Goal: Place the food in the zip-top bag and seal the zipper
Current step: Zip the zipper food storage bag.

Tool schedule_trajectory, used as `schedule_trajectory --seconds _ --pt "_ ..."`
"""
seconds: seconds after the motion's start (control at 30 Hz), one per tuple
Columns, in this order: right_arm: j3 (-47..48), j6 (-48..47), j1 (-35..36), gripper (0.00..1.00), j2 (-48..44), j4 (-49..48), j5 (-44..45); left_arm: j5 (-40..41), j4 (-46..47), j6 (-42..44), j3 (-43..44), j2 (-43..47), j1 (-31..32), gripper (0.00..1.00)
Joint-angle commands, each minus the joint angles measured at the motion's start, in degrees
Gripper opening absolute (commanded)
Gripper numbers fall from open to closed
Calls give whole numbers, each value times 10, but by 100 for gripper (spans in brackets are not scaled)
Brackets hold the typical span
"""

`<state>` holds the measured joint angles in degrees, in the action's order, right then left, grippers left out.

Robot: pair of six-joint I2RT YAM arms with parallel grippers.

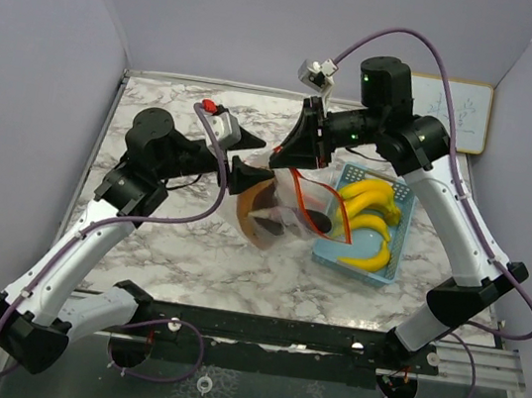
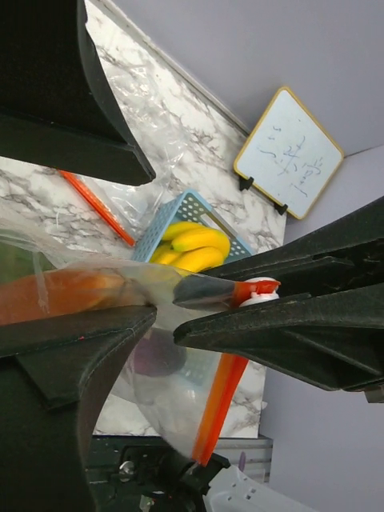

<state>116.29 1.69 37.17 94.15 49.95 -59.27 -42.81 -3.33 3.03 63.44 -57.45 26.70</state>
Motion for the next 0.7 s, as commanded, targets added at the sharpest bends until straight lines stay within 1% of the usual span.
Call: schedule_trajectory --seconds 0.0,0.1,0.13,0.2,0.27,0.3,0.33,0.37,0.4,0.5,0.57,0.67 --pt "14 -17 2 2 -17 10 -28 -29 50 -50 9 -12 0 55" --pt "20 -20 2 2 -17 9 -15 -51 46 -64 20 -25 0 17" --pt "22 -22 2 2 -17 9 -8 -58 40 -65 22 -28 0 10" --pt "25 -27 2 2 -18 12 9 -66 30 -64 23 -31 0 0" --pt "28 -33 2 2 -20 19 44 -65 18 -59 23 -29 0 0" --pt "31 -37 2 5 -20 22 68 -59 13 -59 23 -27 0 0" --pt "32 -38 2 12 -23 23 98 -53 9 -57 24 -27 0 0" --pt "31 -42 2 22 -30 21 126 -42 4 -56 26 -26 0 0" --pt "25 -49 2 29 -39 15 152 -32 0 -55 28 -25 0 0" --pt "-4 -63 2 42 -78 -25 204 -9 -6 -57 35 -27 0 0" --pt "-23 -69 2 47 -99 -51 217 -4 -7 -59 38 -29 0 0" --pt "-21 -78 2 48 -97 -47 191 -2 -7 -61 41 -33 0 0"
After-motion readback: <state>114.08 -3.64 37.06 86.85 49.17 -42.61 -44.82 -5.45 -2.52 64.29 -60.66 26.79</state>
